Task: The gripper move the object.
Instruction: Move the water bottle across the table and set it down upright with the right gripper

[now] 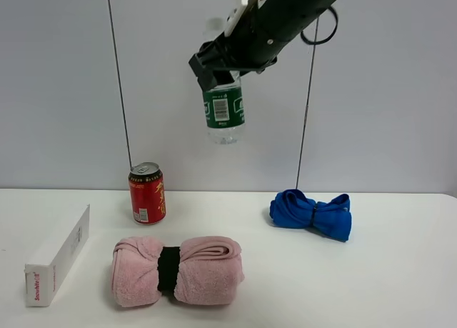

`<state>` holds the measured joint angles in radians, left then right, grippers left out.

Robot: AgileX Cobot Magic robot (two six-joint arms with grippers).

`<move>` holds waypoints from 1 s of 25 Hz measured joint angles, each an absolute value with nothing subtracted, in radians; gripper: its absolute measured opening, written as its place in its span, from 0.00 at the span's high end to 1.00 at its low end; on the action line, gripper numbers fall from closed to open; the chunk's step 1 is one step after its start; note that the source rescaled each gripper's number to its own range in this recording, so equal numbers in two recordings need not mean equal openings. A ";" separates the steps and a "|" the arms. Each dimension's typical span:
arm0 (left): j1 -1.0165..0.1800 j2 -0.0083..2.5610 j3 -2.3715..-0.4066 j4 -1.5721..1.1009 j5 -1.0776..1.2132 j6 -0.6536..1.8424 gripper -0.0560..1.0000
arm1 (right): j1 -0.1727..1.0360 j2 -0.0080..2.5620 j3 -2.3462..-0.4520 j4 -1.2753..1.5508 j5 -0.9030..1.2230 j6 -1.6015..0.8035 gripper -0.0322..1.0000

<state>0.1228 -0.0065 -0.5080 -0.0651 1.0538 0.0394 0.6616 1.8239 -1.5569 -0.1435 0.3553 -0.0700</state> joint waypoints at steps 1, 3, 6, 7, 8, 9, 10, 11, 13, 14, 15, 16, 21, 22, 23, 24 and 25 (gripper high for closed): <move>0.123 -0.007 -0.508 -0.065 1.054 0.039 0.00 | 0.662 1.857 -1.577 -0.144 0.355 -0.070 0.97; 0.123 -0.007 -0.508 -0.065 1.054 0.039 0.00 | 0.662 1.941 -1.625 -0.144 0.355 -0.070 0.97; 0.123 -0.007 -0.508 -0.065 1.054 0.039 0.00 | 0.662 2.055 -1.685 -0.143 0.347 -0.069 0.97; 0.123 -0.007 -0.508 -0.066 1.054 0.039 0.00 | 0.662 2.090 -1.698 -0.143 0.342 -0.069 0.97; 0.123 -0.007 -0.508 -0.066 1.054 0.039 0.00 | 0.662 2.114 -1.705 -0.143 0.330 -0.069 0.97; 0.123 -0.007 -0.508 -0.066 1.054 0.039 0.00 | 0.662 2.138 -1.707 -0.143 0.316 -0.069 0.97; 0.123 -0.007 -0.508 -0.066 1.054 0.039 0.00 | 0.662 2.158 -1.707 -0.143 0.303 -0.068 0.97; 0.123 -0.007 -0.508 -0.066 1.054 0.039 0.00 | 0.662 2.170 -1.707 -0.143 0.287 -0.065 0.97; 0.123 -0.007 -0.508 -0.066 1.054 0.039 0.00 | 0.662 2.192 -1.708 -0.142 0.243 -0.052 0.97; 0.123 -0.007 -0.508 -0.066 1.054 0.039 0.00 | 0.662 2.197 -1.709 -0.142 0.228 -0.049 0.97; 0.123 -0.007 -0.508 -0.066 1.054 0.039 0.00 | 0.662 2.203 -1.710 -0.142 0.212 -0.045 0.97; 0.123 -0.007 -0.508 -0.066 1.054 0.039 0.00 | 0.662 2.208 -1.710 -0.142 0.196 -0.044 0.97; 0.123 -0.007 -0.508 -0.066 1.054 0.039 0.00 | 0.662 2.252 -1.714 -0.144 0.141 -0.044 0.97; 0.123 -0.007 -0.508 -0.066 1.054 0.039 0.00 | 0.662 2.261 -1.714 -0.144 0.136 -0.044 0.97; 0.123 -0.007 -0.508 -0.066 1.054 0.039 0.00 | 0.662 2.268 -1.714 -0.144 0.135 -0.044 0.97; 0.123 -0.007 -0.508 -0.066 1.054 0.039 0.00 | 0.662 2.273 -1.714 -0.144 0.135 -0.044 0.97; 0.123 -0.007 -0.508 -0.066 1.054 0.039 0.00 | 0.662 2.277 -1.714 -0.144 0.134 -0.044 0.97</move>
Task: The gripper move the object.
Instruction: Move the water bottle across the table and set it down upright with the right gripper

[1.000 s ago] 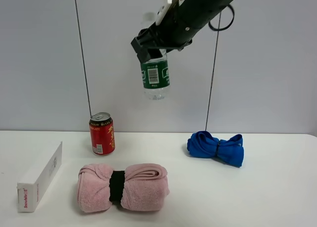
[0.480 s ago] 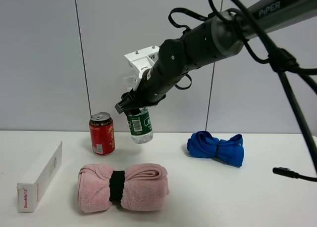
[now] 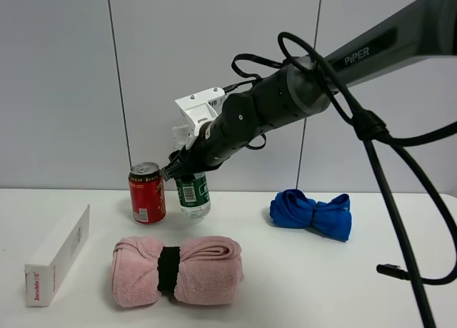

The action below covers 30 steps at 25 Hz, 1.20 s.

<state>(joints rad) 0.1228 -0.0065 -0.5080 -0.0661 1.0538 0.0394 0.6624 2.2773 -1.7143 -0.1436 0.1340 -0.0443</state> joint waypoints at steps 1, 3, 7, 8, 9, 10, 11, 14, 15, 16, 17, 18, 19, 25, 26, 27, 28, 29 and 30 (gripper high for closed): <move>0.123 -0.007 -0.508 -0.066 1.054 0.039 0.00 | 0.662 2.279 -1.714 -0.144 0.134 -0.044 0.97; 0.123 -0.007 -0.508 -0.066 1.054 0.039 0.00 | 0.662 2.279 -1.714 -0.144 0.133 -0.044 0.97; 0.123 -0.007 -0.508 -0.066 1.054 0.039 0.00 | 0.657 2.279 -1.714 -0.144 0.149 -0.044 0.97; 0.123 -0.007 -0.508 -0.066 1.054 0.039 0.00 | 0.656 2.279 -1.714 -0.144 0.157 -0.044 0.97; 0.123 -0.007 -0.508 -0.066 1.054 0.039 0.00 | 0.656 2.279 -1.714 -0.144 0.165 -0.044 0.97; 0.123 -0.007 -0.508 -0.066 1.054 0.039 0.00 | 0.656 2.279 -1.714 -0.144 0.168 -0.044 0.97; 0.123 -0.007 -0.508 -0.066 1.054 0.039 0.00 | 0.656 2.279 -1.714 -0.144 0.168 -0.044 0.97; 0.123 -0.007 -0.508 -0.066 1.054 0.039 0.00 | 0.656 2.279 -1.714 -0.144 0.168 -0.044 0.97; 0.123 -0.007 -0.508 -0.066 1.054 0.039 0.00 | 0.656 2.279 -1.714 -0.144 0.168 -0.044 0.97; 0.123 -0.007 -0.508 -0.066 1.054 0.039 0.00 | 0.656 2.279 -1.714 -0.144 0.168 -0.044 0.96; 0.123 -0.007 -0.508 -0.066 1.054 0.039 0.00 | 0.656 2.279 -1.714 -0.144 0.168 -0.044 0.94; 0.123 -0.007 -0.508 -0.066 1.054 0.039 0.00 | 0.656 2.279 -1.714 -0.144 0.169 -0.044 0.92; 0.123 -0.007 -0.508 -0.066 1.054 0.039 0.00 | 0.656 2.279 -1.714 -0.144 0.169 -0.044 0.91; 0.123 -0.007 -0.508 -0.066 1.054 0.039 0.00 | 0.655 2.276 -1.724 -0.129 0.141 -0.044 0.82; 0.123 -0.007 -0.508 -0.066 1.054 0.039 0.00 | 0.655 2.277 -1.724 -0.116 0.141 -0.044 0.81; 0.123 -0.007 -0.508 -0.066 1.054 0.039 0.00 | 0.655 2.279 -1.724 -0.108 0.141 -0.044 0.80; 0.123 -0.007 -0.508 -0.066 1.054 0.039 0.00 | 0.655 2.279 -1.724 -0.099 0.141 -0.044 0.80; 0.123 -0.007 -0.508 -0.066 1.054 0.039 0.00 | 0.655 2.280 -1.724 -0.093 0.141 -0.044 0.79; 0.123 -0.007 -0.508 -0.066 1.054 0.039 0.00 | 0.655 2.280 -1.724 -0.091 0.141 -0.044 0.76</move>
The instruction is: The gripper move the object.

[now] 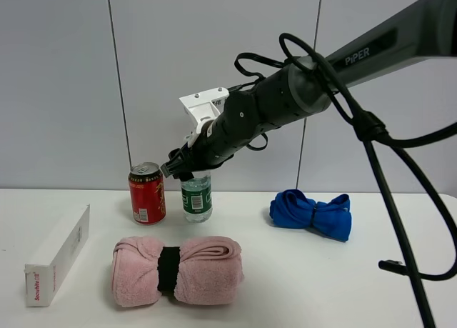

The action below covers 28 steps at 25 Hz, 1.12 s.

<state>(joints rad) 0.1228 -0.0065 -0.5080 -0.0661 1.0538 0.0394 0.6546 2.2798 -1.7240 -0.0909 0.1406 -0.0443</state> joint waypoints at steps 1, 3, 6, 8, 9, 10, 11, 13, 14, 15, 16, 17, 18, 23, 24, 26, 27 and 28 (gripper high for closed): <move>0.123 -0.007 -0.508 -0.066 1.054 0.039 0.00 | 0.655 2.280 -1.724 -0.088 0.141 -0.044 0.73; 0.123 -0.007 -0.508 -0.066 1.054 0.039 0.00 | 0.655 2.279 -1.724 -0.076 0.145 -0.044 0.60; 0.123 -0.007 -0.508 -0.066 1.054 0.039 0.00 | 0.655 2.252 -1.724 -0.066 0.177 -0.044 0.45; 0.123 -0.007 -0.508 -0.066 1.054 0.039 0.00 | 0.655 2.221 -1.724 -0.065 0.218 -0.044 0.43; 0.123 -0.007 -0.508 -0.066 1.054 0.039 0.00 | 0.655 2.201 -1.724 -0.065 0.236 -0.044 0.42; 0.123 -0.007 -0.508 -0.066 1.054 0.039 0.00 | 0.655 2.182 -1.724 -0.065 0.260 -0.044 0.42; 0.123 -0.007 -0.508 -0.066 1.054 0.039 0.00 | 0.655 2.159 -1.724 -0.065 0.285 -0.044 0.42; 0.123 -0.007 -0.508 -0.066 1.054 0.039 0.00 | 0.655 2.104 -1.724 -0.070 0.327 -0.044 0.42; 0.123 -0.007 -0.508 -0.066 1.054 0.039 0.00 | 0.655 2.077 -1.724 -0.078 0.349 -0.045 0.42; 0.123 -0.007 -0.508 -0.066 1.054 0.039 0.00 | 0.656 2.043 -1.724 -0.091 0.370 -0.047 0.42; 0.123 -0.007 -0.508 -0.066 1.054 0.039 0.00 | 0.658 2.005 -1.724 -0.106 0.389 -0.055 0.42; 0.123 -0.007 -0.508 -0.066 1.054 0.039 0.00 | 0.663 1.972 -1.724 -0.123 0.413 -0.063 0.42; 0.123 -0.007 -0.508 -0.066 1.054 0.039 0.00 | 0.667 1.930 -1.724 -0.138 0.438 -0.073 0.42; 0.123 -0.007 -0.508 -0.066 1.054 0.039 0.00 | 0.718 1.723 -1.724 -0.248 0.605 -0.100 0.42; 0.123 -0.007 -0.508 -0.066 1.054 0.039 0.00 | 0.731 1.683 -1.724 -0.271 0.643 -0.100 0.42; 0.123 -0.007 -0.508 -0.066 1.054 0.039 0.00 | 0.750 1.612 -1.724 -0.313 0.710 -0.097 0.42; 0.123 -0.007 -0.508 -0.066 1.054 0.039 0.00 | 0.758 1.574 -1.724 -0.343 0.748 -0.091 0.42; 0.123 -0.007 -0.508 -0.066 1.054 0.039 0.00 | 0.767 1.544 -1.724 -0.379 0.790 -0.082 0.42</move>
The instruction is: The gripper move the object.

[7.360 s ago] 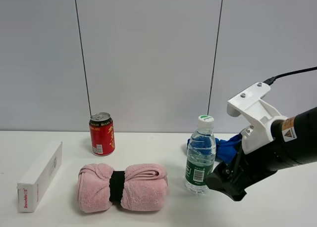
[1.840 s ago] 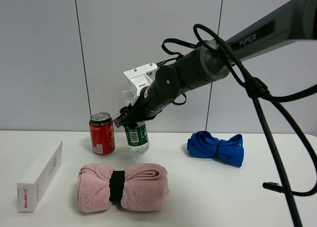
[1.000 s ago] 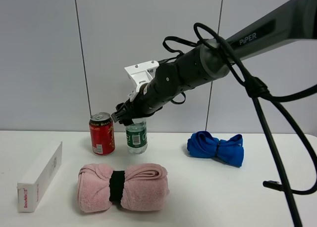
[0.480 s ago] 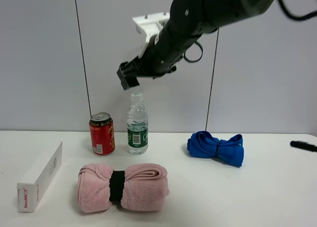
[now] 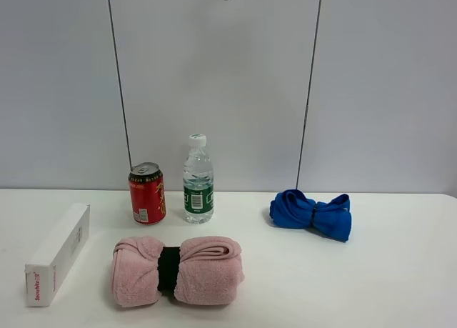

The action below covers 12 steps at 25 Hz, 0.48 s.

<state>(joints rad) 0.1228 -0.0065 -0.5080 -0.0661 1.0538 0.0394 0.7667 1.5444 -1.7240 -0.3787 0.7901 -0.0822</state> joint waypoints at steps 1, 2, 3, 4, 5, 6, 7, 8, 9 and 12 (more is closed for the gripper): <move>0.123 -0.007 -0.508 -0.066 1.054 0.039 0.00 | 0.776 1.510 -1.724 -0.414 0.836 -0.067 0.42; 0.123 -0.007 -0.508 -0.066 1.054 0.039 0.00 | 0.786 1.478 -1.724 -0.454 0.876 -0.051 0.42; 0.123 -0.007 -0.508 -0.066 1.054 0.039 0.00 | 0.793 1.447 -1.724 -0.484 0.925 -0.042 0.42; 0.123 -0.007 -0.508 -0.066 1.054 0.039 0.00 | 0.796 1.423 -1.724 -0.502 0.973 -0.034 0.42; 0.123 -0.007 -0.508 -0.066 1.054 0.039 0.00 | 0.797 1.397 -1.724 -0.511 1.012 -0.028 0.42; 0.123 -0.007 -0.508 -0.066 1.054 0.039 0.00 | 0.797 1.372 -1.720 -0.517 1.055 -0.024 0.42; 0.123 -0.007 -0.508 -0.066 1.054 0.039 0.00 | 0.797 1.351 -1.709 -0.522 1.086 -0.022 0.42; 0.123 -0.007 -0.508 -0.066 1.054 0.039 0.00 | 0.797 1.323 -1.684 -0.525 1.102 -0.020 0.42; 0.123 -0.007 -0.508 -0.066 1.054 0.039 0.00 | 0.793 1.291 -1.650 -0.522 1.106 -0.019 0.42; 0.123 -0.007 -0.508 -0.064 1.054 0.039 0.00 | 0.756 1.188 -1.510 -0.494 1.080 -0.018 0.42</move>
<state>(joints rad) 0.1228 -0.0065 -0.5080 -0.0641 1.0538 0.0394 0.7563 1.1881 -1.5096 -0.4945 1.0800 -0.0179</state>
